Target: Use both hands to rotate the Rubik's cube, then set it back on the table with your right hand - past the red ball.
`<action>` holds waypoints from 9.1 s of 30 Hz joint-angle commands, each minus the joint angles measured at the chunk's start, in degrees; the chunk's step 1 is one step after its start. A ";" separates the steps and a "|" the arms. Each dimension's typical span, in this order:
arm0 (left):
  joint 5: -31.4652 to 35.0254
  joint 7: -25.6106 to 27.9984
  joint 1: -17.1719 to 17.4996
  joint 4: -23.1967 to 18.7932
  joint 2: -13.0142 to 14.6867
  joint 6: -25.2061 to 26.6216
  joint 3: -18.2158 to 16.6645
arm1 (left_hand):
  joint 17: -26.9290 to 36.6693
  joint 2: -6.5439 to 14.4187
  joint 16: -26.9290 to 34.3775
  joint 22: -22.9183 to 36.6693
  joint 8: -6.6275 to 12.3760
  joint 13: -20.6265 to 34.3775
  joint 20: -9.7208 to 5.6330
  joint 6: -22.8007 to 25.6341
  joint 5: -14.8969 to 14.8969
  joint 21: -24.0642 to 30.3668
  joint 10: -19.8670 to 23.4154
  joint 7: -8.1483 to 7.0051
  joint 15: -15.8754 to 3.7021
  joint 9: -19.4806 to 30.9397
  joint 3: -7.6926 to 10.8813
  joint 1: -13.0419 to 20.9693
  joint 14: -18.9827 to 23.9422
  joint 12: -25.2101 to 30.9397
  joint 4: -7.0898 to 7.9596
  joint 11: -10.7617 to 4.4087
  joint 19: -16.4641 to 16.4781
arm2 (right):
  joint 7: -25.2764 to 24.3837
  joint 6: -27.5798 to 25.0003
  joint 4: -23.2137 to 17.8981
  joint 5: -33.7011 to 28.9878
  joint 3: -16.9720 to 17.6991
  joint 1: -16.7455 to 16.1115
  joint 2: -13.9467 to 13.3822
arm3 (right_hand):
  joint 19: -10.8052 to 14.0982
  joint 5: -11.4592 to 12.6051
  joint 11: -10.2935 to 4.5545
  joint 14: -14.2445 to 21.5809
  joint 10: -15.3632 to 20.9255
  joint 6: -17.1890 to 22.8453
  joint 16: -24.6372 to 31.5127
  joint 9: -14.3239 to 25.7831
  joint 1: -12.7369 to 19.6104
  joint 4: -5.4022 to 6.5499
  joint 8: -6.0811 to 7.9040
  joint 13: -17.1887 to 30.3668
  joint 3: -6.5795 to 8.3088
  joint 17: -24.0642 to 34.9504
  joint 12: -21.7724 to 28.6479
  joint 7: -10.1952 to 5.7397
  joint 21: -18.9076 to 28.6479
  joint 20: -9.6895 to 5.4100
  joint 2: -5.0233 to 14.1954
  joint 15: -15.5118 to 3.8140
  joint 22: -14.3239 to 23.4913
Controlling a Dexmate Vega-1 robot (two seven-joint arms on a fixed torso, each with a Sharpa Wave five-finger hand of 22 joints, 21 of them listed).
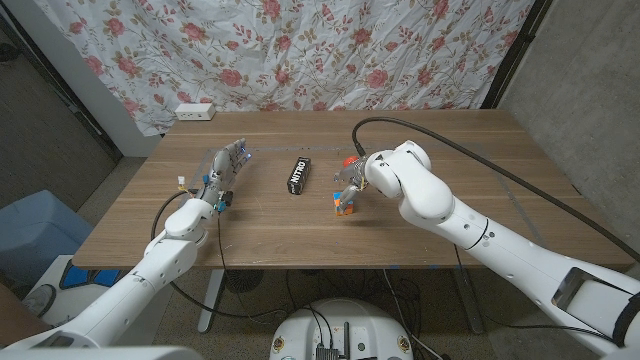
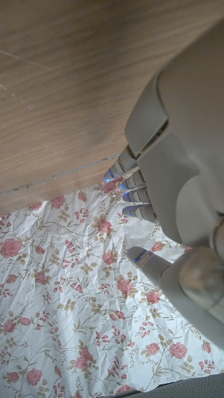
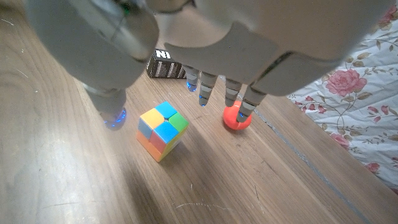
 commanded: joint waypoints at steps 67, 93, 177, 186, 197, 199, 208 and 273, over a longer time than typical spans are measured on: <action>-0.45 1.29 3.33 -2.01 -0.28 -0.65 -0.38 | 0.17 4.42 0.12 0.16 0.99 0.18 0.45 5.55 0.23 0.09 1.80 1.05 0.29 0.24 0.32 -1.07 0.70 0.12 1.11 0.58 0.60 | -19.34 0.68 3.08 -7.99 1.21 -8.32 0.38 | 10.76 0.67 -4.59 15.71 20.11 21.05 3.80 1.07 12.40 0.02 7.81 2.11 2.63 -0.56 4.37 -6.45 0.37 -2.94 -3.50 -9.12 0.08; -0.91 0.99 4.28 -2.69 0.00 -0.46 -0.51 | 0.16 4.36 0.10 0.17 0.90 0.18 0.87 6.39 0.25 0.11 2.49 1.09 0.49 0.29 0.41 -1.12 0.85 0.22 1.31 0.42 0.78 | -23.13 -0.30 3.90 -8.98 1.39 -9.83 0.49 | 12.17 1.77 -7.37 19.05 26.24 26.57 5.26 1.48 15.21 0.56 10.51 3.55 1.82 0.16 5.78 -7.37 0.04 -3.96 -3.65 -11.29 0.07; -0.55 1.21 1.52 -0.86 -1.25 1.63 1.18 | 0.13 4.33 0.01 0.18 0.39 0.20 0.82 7.05 0.27 0.05 2.79 0.95 0.29 0.39 0.68 -1.14 0.93 -0.06 1.62 0.37 0.87 | -24.61 1.98 3.69 -3.41 2.75 -7.05 -1.97 | 14.72 0.84 -8.92 25.60 41.62 44.49 11.20 2.97 19.86 1.36 20.12 8.92 -1.18 3.82 8.67 -7.61 0.04 -5.10 1.42 -16.63 0.05; 0.09 2.15 1.59 -2.40 -0.79 2.32 1.25 | 0.12 4.33 0.00 0.18 0.35 0.20 0.80 7.07 0.28 0.06 2.78 0.99 0.33 0.39 0.72 -1.13 0.91 -0.08 1.62 0.30 0.90 | -27.48 2.13 2.70 0.67 4.85 -7.86 -3.57 | 15.36 0.78 -8.93 26.13 42.21 45.04 11.66 2.95 19.71 1.49 20.40 9.16 -1.47 4.12 8.65 -7.62 0.15 -5.25 1.77 -16.72 0.05; 1.21 4.35 2.12 -5.23 -0.59 3.06 1.30 | 0.10 4.30 0.00 0.18 0.31 0.20 0.80 7.11 0.27 0.07 2.86 0.95 0.29 0.40 0.78 -1.09 0.96 -0.08 1.57 0.24 0.95 | -33.07 1.58 1.17 8.06 8.45 -9.76 -6.10 | 15.89 0.67 -8.93 26.54 42.96 45.44 12.15 2.91 19.46 1.67 20.61 9.42 -1.79 4.49 8.63 -7.64 0.18 -5.44 2.33 -16.77 0.07; 1.32 4.49 2.29 -5.60 -0.68 2.68 1.23 | 0.10 4.29 0.03 0.18 0.30 0.20 0.81 7.10 0.27 0.07 2.93 0.94 0.31 0.40 0.79 -1.09 1.06 -0.06 1.56 0.21 0.96 | -34.13 1.63 0.98 8.86 8.79 -9.90 -6.77 | 15.98 0.65 -8.92 26.57 43.03 45.47 12.19 2.90 19.43 1.67 20.63 9.44 -1.84 4.53 8.61 -7.64 0.19 -5.48 2.35 -16.76 0.07; 2.51 6.39 2.71 -8.03 -0.63 3.32 1.36 | 0.05 4.30 0.04 0.18 0.32 0.20 0.74 7.27 0.28 0.12 3.36 0.93 0.31 0.40 0.88 -0.99 1.23 0.07 1.43 0.25 1.15 | -40.50 2.52 0.24 16.83 11.85 -11.07 -9.08 | 16.44 0.56 -8.94 27.03 43.61 45.99 12.62 2.87 19.13 1.76 20.87 9.61 -2.19 4.78 8.53 -7.62 0.20 -5.82 2.60 -16.71 0.07; 24.31 22.66 4.83 -26.33 -1.97 11.17 6.73 | -0.09 4.28 0.24 0.17 1.36 0.20 0.92 13.25 0.22 0.55 7.04 -1.68 -0.47 0.43 1.84 -0.48 4.81 0.54 0.32 -0.05 3.80 | -70.81 11.23 6.29 55.29 22.84 -16.95 -17.66 | 17.67 -0.13 -8.89 28.78 46.93 47.79 14.78 2.44 18.12 1.85 21.43 9.77 -3.91 5.92 7.61 -7.63 0.05 -5.48 4.06 -16.57 0.12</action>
